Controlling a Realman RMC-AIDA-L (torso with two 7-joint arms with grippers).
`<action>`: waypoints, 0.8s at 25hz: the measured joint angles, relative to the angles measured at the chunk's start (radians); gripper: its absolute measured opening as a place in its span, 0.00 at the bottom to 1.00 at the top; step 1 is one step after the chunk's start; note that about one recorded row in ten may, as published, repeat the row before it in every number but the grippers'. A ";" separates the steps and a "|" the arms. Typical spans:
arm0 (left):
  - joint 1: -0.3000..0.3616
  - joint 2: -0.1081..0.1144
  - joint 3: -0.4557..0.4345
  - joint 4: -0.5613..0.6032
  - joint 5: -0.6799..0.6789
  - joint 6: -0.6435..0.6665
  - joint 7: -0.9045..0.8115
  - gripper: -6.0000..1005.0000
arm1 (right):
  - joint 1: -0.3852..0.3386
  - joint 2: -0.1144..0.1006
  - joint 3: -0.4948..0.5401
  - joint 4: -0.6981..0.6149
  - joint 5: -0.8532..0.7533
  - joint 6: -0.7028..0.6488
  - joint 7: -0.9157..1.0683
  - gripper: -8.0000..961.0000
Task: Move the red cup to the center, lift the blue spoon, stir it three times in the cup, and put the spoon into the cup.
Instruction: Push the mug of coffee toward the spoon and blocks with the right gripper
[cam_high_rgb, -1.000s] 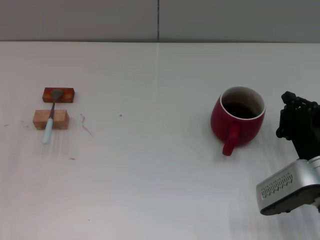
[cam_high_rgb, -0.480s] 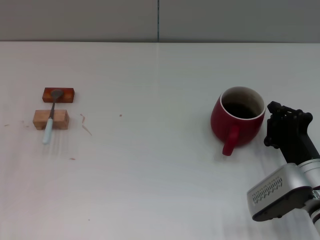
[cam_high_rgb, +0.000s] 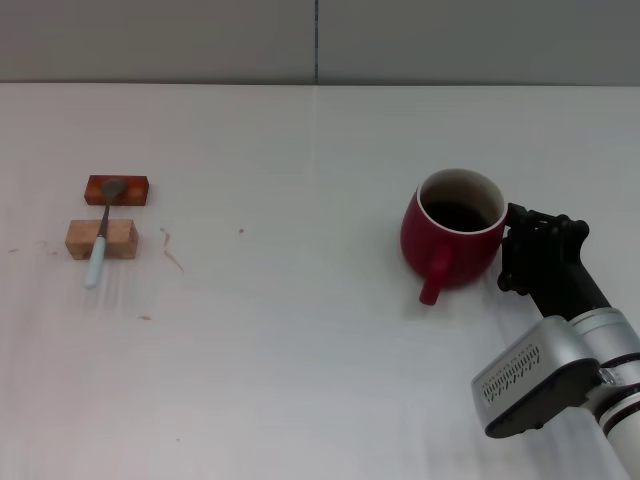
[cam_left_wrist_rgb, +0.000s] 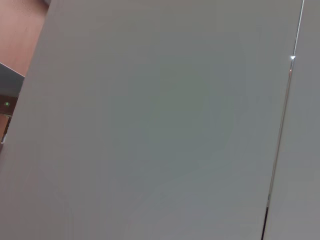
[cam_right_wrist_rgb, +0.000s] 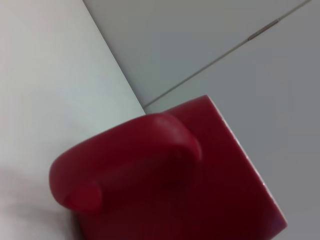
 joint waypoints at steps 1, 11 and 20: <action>0.000 0.000 0.000 0.000 0.000 0.000 0.000 0.83 | 0.000 0.000 0.000 0.000 0.000 0.000 0.000 0.03; -0.002 0.001 0.000 0.013 -0.001 0.000 0.000 0.83 | 0.054 0.000 -0.010 0.021 0.000 0.071 0.005 0.03; -0.006 0.001 0.000 0.013 0.002 0.005 -0.001 0.83 | 0.110 0.000 -0.036 0.030 0.000 0.102 0.066 0.03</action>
